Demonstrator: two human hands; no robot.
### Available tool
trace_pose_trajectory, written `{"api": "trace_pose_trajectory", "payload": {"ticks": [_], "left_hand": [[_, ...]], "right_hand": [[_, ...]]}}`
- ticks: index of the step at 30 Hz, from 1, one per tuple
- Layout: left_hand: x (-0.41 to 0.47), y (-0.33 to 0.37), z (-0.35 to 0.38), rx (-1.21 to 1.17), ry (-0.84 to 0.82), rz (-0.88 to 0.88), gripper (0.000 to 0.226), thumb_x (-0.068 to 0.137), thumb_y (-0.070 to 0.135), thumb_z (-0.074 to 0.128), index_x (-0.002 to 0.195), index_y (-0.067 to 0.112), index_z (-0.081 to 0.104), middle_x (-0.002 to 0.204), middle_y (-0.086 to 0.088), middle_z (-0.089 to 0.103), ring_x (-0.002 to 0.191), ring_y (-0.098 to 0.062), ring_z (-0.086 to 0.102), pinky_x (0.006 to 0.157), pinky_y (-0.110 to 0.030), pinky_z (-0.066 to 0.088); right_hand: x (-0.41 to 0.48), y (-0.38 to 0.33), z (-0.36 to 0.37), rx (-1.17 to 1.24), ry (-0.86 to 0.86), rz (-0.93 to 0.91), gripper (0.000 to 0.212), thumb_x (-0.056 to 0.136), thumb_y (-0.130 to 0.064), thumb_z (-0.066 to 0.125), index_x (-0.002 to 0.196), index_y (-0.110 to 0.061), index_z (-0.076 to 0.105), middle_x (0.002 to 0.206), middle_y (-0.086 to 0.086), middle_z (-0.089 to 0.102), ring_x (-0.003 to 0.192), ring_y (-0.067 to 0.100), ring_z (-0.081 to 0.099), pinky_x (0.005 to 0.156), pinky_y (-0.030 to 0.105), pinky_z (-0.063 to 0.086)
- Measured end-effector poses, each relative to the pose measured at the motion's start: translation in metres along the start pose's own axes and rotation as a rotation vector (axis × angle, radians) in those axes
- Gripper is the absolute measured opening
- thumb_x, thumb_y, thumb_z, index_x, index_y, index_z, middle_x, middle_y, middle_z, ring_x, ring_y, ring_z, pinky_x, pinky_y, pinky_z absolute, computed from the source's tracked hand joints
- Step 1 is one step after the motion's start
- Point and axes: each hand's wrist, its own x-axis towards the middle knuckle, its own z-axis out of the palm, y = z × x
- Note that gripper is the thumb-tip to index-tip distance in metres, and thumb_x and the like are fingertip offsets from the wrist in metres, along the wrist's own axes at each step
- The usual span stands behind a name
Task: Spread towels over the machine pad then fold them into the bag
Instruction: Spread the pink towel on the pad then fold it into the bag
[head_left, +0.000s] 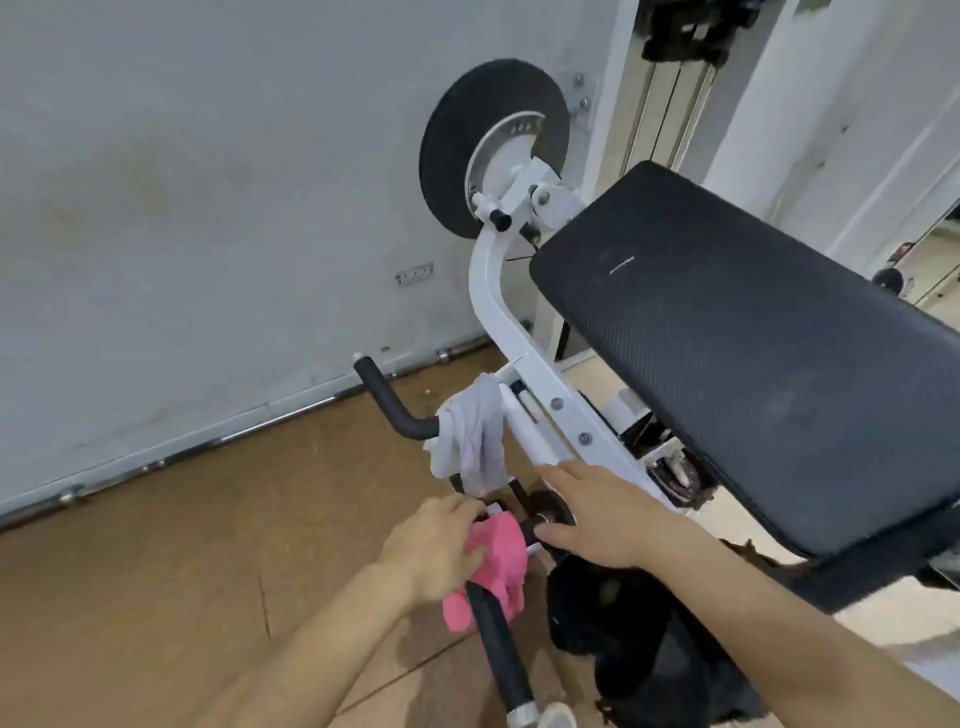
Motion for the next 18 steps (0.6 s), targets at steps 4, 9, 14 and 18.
{"api": "trace_pose_trajectory", "payload": {"ticks": [4, 9, 14, 18], "left_hand": [[0.009, 0.02, 0.037, -0.075, -0.086, -0.149, 0.063, 0.083, 0.027, 0.055, 0.143, 0.022, 0.04, 0.132, -0.003, 0.053, 0.119, -0.027, 0.053, 0.089, -0.031, 0.046], [0.01, 0.027, 0.05, -0.188, 0.103, -0.254, 0.049, 0.079, 0.024, 0.06, 0.126, 0.024, 0.046, 0.11, -0.003, 0.058, 0.098, -0.024, 0.059, 0.077, -0.033, 0.047], [-0.002, 0.03, 0.06, -0.299, 0.273, -0.459, 0.02, 0.084, 0.03, 0.066, 0.096, 0.024, 0.051, 0.087, 0.007, 0.059, 0.075, -0.014, 0.057, 0.062, -0.029, 0.038], [-0.012, 0.033, 0.058, -0.41, 0.346, -0.48, 0.012, 0.089, 0.033, 0.067, 0.096, 0.024, 0.069, 0.08, 0.006, 0.07, 0.07, -0.011, 0.062, 0.066, -0.024, 0.045]], "right_hand": [[0.019, 0.022, 0.043, 0.127, -0.068, -0.001, 0.076, 0.086, -0.059, 0.048, 0.151, -0.029, 0.023, 0.15, -0.005, 0.032, 0.134, 0.024, 0.038, 0.102, 0.044, 0.042], [0.036, 0.022, 0.089, 0.174, -0.066, -0.056, 0.069, 0.093, -0.053, 0.046, 0.152, -0.026, 0.023, 0.152, -0.007, 0.032, 0.139, 0.022, 0.028, 0.108, 0.047, 0.037], [0.039, 0.01, 0.113, 0.236, 0.106, -0.037, 0.059, 0.094, -0.045, 0.05, 0.148, -0.025, 0.034, 0.15, -0.009, 0.037, 0.137, 0.02, 0.026, 0.109, 0.042, 0.036], [0.029, -0.003, 0.126, 0.398, 0.143, -0.058, 0.067, 0.087, -0.04, 0.059, 0.147, -0.031, 0.032, 0.148, -0.01, 0.034, 0.137, 0.017, 0.028, 0.109, 0.035, 0.037]]}}
